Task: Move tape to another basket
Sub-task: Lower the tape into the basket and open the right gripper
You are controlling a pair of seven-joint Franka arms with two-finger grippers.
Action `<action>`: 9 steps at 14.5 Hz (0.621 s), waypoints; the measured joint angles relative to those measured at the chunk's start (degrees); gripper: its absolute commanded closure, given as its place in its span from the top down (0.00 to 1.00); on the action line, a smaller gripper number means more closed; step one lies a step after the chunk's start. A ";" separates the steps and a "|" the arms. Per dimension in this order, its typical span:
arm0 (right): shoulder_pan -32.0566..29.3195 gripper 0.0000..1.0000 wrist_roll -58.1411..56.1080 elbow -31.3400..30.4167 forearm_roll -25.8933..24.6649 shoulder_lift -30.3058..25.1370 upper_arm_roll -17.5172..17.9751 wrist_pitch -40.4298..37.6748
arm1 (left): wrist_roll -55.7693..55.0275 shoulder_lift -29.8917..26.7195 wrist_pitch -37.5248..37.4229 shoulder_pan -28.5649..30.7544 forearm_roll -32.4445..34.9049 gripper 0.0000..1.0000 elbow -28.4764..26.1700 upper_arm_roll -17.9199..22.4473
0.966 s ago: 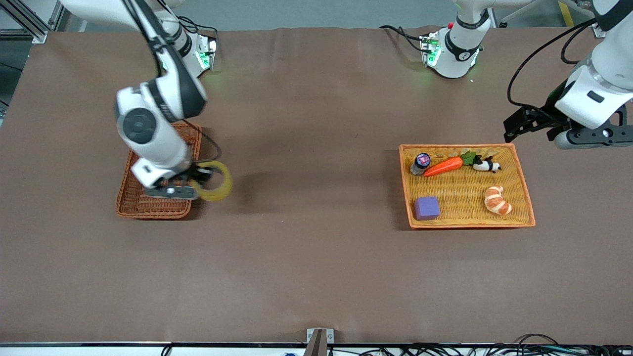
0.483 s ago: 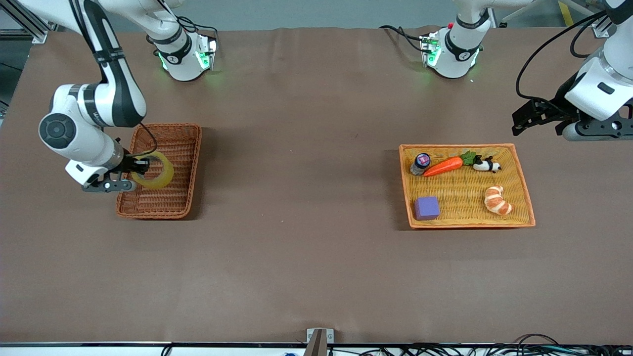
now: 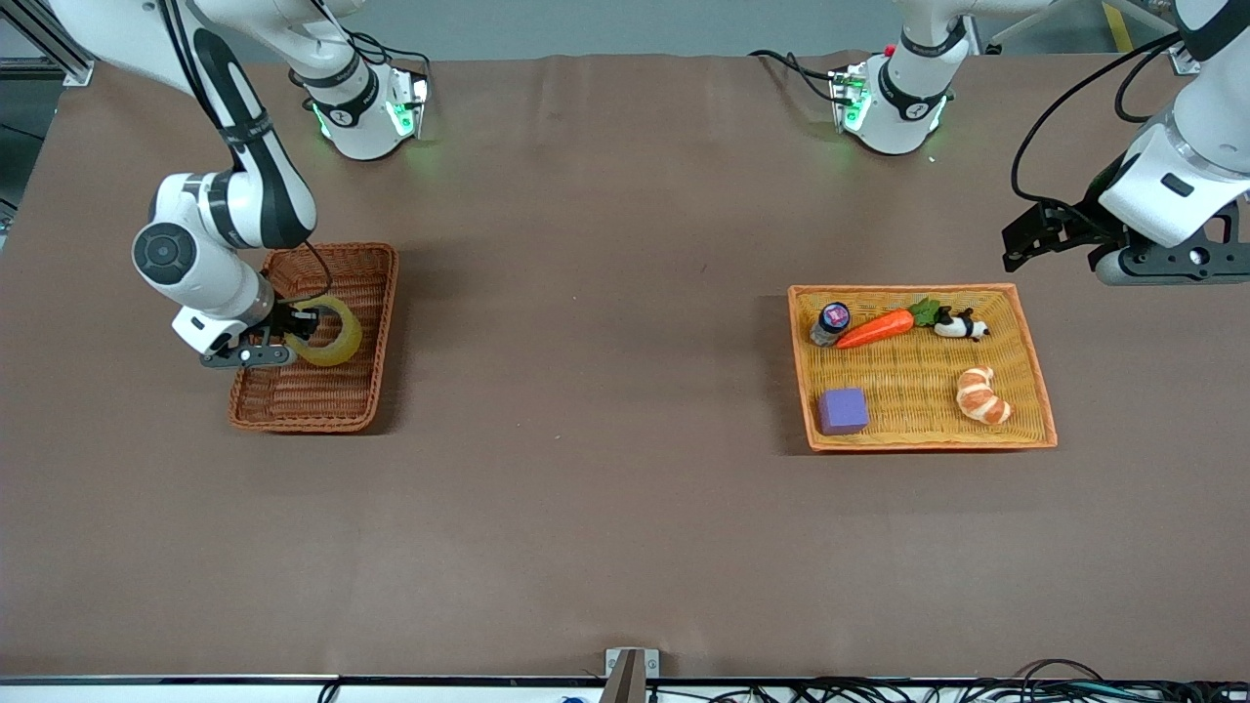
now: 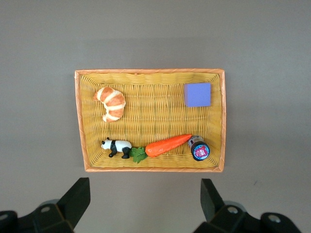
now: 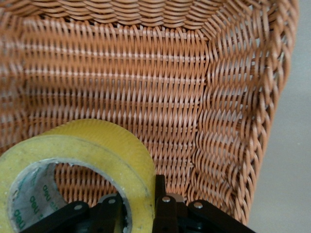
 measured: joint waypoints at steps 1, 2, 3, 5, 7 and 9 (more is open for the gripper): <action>-0.25 0.60 0.00 0.01 0.00 0.88 0.00 0.75 | -0.01 0.01 0.01 0.00 0.00 1.00 -0.03 -0.02; -0.43 0.92 -0.01 0.03 0.00 1.37 0.00 1.01 | -0.11 0.01 0.02 0.01 0.01 1.00 -0.04 -0.01; -0.56 1.00 -0.01 0.11 0.00 1.50 0.00 1.13 | -0.58 0.01 0.04 0.01 0.02 1.00 -0.05 -0.01; -0.63 1.00 -0.02 0.88 0.00 1.41 0.03 1.13 | -1.28 0.01 0.11 0.01 0.05 1.00 -0.06 -0.01; -0.60 1.00 0.02 3.07 0.03 0.52 0.32 0.18 | -1.46 0.02 0.14 0.02 0.05 1.00 -0.08 -0.01; -0.62 1.00 0.75 7.97 0.11 -2.50 1.55 -5.02 | -1.49 0.13 0.29 0.09 0.06 1.00 -0.07 0.01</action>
